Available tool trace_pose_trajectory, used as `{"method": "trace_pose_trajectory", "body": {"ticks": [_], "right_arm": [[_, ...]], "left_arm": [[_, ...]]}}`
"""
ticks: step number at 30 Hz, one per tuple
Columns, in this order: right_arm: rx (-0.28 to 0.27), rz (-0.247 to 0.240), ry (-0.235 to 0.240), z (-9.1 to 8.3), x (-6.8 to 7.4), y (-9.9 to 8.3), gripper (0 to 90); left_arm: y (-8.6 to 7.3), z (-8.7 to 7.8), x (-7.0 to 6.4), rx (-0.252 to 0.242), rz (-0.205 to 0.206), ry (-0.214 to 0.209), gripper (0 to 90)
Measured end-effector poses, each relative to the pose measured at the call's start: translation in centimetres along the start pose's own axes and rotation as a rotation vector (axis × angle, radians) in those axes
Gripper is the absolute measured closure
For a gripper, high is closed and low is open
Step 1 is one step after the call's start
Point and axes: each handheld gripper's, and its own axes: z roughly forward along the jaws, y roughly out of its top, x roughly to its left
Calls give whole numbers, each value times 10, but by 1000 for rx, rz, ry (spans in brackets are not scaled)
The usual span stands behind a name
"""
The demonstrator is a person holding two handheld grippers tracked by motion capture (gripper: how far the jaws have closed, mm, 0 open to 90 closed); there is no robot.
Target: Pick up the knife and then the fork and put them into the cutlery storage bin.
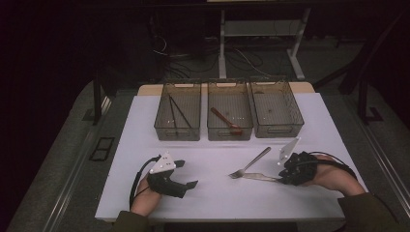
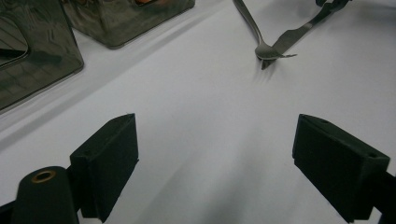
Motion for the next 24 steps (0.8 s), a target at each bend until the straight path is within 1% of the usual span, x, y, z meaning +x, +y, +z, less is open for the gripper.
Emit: {"method": "trace_pose_trajectory", "body": {"ticks": [4,7,10,15,18,24], "right_arm": [[44,-31,5,5,0,10,727],[72,-47,-1,9,-1,16,728],[102,-62,13,15,-2,19,735],[135,-68,16,21,-4,21,753],[154,-84,16,24,-5,23,756],[201,-92,29,26,-6,30,759]], "left_arm": [[0,0,0,2,0,-2,134],[0,0,0,-1,1,-3,134],[0,0,0,3,2,-3,133],[0,0,0,2,1,-4,133],[0,0,0,3,0,-3,133],[0,1,-1,1,1,-4,134]]}}
